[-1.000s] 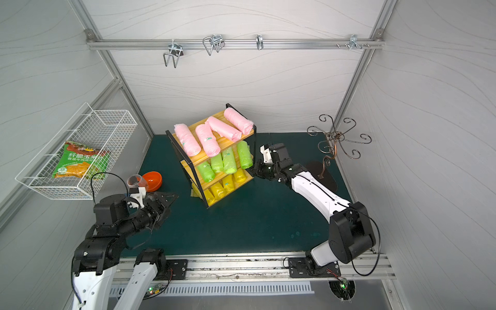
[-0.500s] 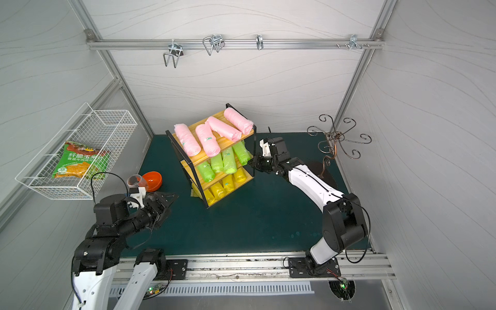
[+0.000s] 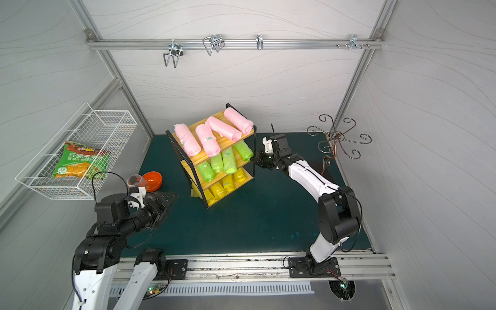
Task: Sort the rolls of trash bags by color and place them on the shelf
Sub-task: Place the roll of trash bags on the shelf, then reset both arms
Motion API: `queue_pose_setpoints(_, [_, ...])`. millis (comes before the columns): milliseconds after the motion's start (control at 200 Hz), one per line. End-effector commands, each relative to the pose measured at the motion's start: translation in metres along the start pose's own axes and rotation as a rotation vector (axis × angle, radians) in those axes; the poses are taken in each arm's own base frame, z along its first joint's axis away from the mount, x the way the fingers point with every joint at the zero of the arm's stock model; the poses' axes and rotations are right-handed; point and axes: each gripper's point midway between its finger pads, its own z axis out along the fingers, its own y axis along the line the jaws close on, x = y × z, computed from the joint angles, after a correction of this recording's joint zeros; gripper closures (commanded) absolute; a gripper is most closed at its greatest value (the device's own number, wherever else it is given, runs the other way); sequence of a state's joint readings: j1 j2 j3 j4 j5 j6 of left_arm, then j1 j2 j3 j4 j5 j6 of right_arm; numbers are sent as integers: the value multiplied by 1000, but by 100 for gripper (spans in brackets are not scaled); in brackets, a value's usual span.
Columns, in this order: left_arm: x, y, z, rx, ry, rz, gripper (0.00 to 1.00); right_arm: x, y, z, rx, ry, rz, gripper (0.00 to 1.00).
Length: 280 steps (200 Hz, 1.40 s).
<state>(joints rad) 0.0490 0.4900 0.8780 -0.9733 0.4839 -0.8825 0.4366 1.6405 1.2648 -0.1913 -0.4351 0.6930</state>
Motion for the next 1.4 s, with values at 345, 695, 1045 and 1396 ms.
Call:
queue_pose_setpoints(345, [-75,-24,-7,6,-389,353,6,12,2,-72,91,-60,-173,85])
queue_pose_setpoints(695, [-134,-62,-30,-52,-877,979,1,-31,17,-158,267,-520,-752,1])
queue_pose_setpoints(1045, [-130,3,20,-134,-815,1014,1,-29,-99,-208,599,-716,-688,1])
queue_pose_setpoints(1396, [-146,36,64,-228,-717,935,1,-14,-216,-159,649,-694,-492,1])
